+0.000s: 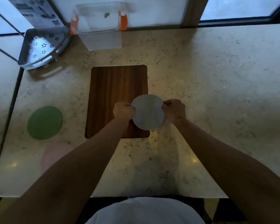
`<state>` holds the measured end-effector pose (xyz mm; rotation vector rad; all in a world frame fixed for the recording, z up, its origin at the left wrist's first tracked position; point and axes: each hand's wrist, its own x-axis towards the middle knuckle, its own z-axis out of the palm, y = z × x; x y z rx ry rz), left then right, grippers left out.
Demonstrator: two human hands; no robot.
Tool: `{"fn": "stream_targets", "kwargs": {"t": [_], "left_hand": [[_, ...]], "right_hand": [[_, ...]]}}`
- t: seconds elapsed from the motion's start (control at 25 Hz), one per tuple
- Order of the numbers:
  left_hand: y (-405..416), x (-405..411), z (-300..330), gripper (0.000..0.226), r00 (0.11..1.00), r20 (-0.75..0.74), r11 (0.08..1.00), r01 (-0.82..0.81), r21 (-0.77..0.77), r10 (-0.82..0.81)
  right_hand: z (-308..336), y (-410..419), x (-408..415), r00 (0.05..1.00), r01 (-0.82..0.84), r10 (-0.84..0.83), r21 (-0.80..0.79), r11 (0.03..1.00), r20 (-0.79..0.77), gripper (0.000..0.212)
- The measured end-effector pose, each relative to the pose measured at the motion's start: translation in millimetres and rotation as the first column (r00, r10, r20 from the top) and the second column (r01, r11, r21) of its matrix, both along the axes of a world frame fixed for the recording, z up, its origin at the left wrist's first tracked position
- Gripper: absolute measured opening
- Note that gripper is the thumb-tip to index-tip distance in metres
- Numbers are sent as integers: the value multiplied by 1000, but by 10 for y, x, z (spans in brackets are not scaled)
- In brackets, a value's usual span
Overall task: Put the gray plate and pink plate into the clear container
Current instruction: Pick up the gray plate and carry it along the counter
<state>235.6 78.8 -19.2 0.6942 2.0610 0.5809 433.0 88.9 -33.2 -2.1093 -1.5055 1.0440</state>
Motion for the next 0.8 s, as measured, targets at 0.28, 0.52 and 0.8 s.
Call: {"fn": "stream_targets", "kwargs": {"t": [0.28, 0.52, 0.8], "left_hand": [[-592, -705, 111, 14, 991, 89, 994, -108, 28, 105], [-1151, -1712, 218, 6, 989, 117, 993, -102, 56, 95], [-1868, -2973, 151, 17, 964, 153, 976, -220, 8, 216]], "right_hand": [[138, -373, -605, 995, -59, 54, -56, 997, -78, 14], [166, -809, -1534, 976, -139, 123, -79, 987, -178, 3], [114, -1349, -2748, 940, -325, 309, -100, 940, -144, 19]]}}
